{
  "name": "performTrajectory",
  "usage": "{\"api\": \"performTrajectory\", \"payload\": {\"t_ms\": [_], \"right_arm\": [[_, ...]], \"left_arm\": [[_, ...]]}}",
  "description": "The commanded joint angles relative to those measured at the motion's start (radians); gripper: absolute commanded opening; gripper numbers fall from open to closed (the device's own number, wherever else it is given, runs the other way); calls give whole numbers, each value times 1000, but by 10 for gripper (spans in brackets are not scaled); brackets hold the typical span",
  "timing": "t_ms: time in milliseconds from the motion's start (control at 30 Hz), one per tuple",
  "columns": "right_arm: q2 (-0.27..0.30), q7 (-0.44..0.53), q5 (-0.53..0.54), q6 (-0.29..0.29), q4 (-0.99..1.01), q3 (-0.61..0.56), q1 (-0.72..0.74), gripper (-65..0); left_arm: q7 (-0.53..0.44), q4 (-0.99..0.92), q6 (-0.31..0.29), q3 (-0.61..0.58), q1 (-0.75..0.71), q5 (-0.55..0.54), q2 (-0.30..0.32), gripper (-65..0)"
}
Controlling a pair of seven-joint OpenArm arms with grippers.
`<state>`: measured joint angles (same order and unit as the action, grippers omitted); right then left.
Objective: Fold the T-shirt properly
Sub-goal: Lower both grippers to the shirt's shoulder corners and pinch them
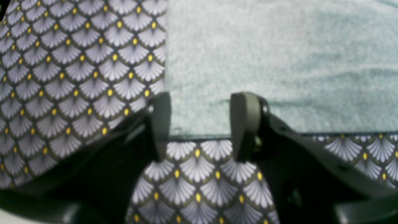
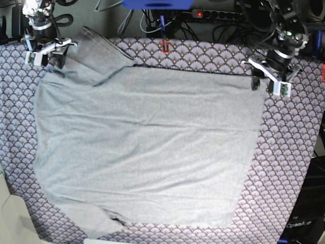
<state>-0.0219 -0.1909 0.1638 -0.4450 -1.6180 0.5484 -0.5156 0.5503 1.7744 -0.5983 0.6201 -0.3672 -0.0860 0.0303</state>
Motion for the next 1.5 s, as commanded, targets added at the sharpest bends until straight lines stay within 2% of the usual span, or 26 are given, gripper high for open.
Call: {"api": "performTrajectory", "payload": {"t_ms": [0, 133, 267, 333, 467, 633, 700, 1000, 1067, 1233, 1467], "right_arm": [[3, 28, 10, -1, -9, 0, -5, -298], [-11, 28, 10, -5, 34, -8, -7, -300], [-13, 28, 10, -100, 52, -41, 1, -303], [-22, 28, 10, -127, 52, -40, 12, -316], [-31, 28, 7, -128, 52, -37, 16, -423], [-29, 28, 7, -128, 51, -35, 19, -598], [-29, 28, 6, -128, 52, -35, 35, -644], [-28, 28, 6, -128, 52, -35, 38, -650], [-28, 28, 6, -128, 52, -35, 38, -650], [-28, 28, 6, -128, 52, -35, 36, -650], [-28, 28, 4, -128, 52, -35, 35, -650]], "left_arm": [[-29, 20, 7, 4, 12, -18, 20, -343], [-29, 20, 7, 5, 15, -18, 24, -343], [-29, 14, 8, 5, 17, -18, 39, -343], [-29, 14, 8, 5, 21, -18, 39, -343], [-29, 8, 8, 5, 27, -8, 41, -343], [-29, 6, 8, 4, 32, 76, 15, -343], [-29, 6, 8, 4, 47, 99, 3, -343], [-31, -64, 8, 10, 72, 139, -19, -318], [-31, -69, 8, 37, 72, 130, -22, -318], [-29, -72, 2, 143, 106, 139, -77, -318], [-29, -133, -1, 152, 115, 140, -77, -318]]}}
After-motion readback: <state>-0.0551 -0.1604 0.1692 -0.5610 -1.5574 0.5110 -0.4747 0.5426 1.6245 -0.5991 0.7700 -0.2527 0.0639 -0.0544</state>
